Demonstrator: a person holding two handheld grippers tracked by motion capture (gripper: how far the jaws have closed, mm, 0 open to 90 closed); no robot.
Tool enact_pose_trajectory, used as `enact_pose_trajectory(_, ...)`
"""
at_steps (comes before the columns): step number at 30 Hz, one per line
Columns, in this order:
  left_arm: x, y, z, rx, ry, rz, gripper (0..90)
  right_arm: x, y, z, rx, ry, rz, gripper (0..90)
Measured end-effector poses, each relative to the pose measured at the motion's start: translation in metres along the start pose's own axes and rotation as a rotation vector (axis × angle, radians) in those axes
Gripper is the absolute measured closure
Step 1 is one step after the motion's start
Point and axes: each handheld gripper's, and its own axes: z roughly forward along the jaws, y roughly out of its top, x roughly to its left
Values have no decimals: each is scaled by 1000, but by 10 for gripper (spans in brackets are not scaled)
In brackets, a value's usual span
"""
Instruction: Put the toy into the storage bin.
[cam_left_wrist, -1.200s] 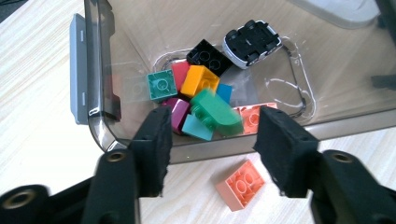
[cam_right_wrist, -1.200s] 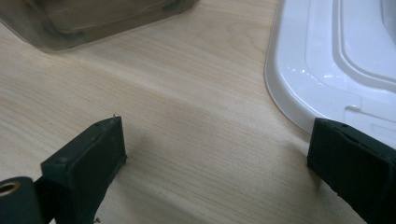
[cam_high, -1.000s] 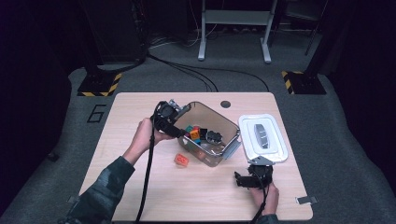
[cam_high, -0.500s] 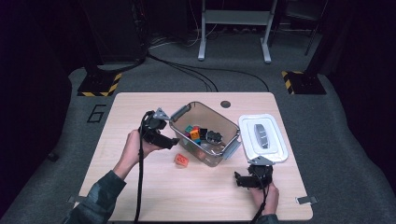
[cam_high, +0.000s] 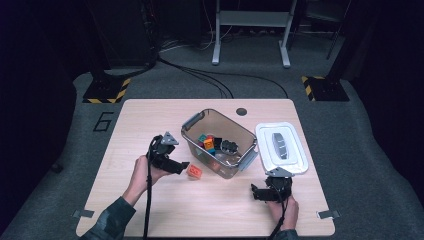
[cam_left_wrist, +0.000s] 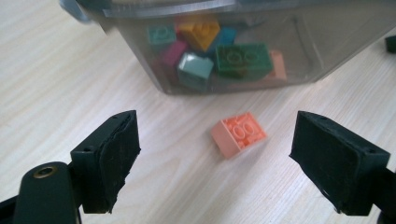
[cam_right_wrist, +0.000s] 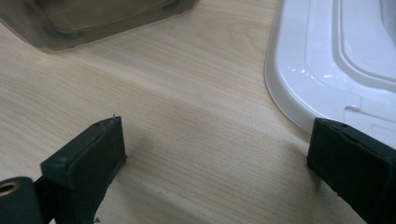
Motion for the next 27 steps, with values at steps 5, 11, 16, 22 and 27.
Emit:
enact_pose_trajectory(5,-5,-12,15,16,-9,-13,153,0,0,0,0,0,0,33)
enact_pose_trajectory(11,-13,-21,37,44,-21,0,158,0,0,0,0,1,1,33)
enact_pose_trajectory(16,-15,-24,51,34,-37,41,175,0,0,0,0,1,0,33)
enact_pose_trajectory(22,-12,-23,63,16,-99,119,201,0,0,0,0,1,0,33)
enact_pose_trajectory(27,-12,-23,71,43,-125,178,242,0,0,0,0,1,-1,33)
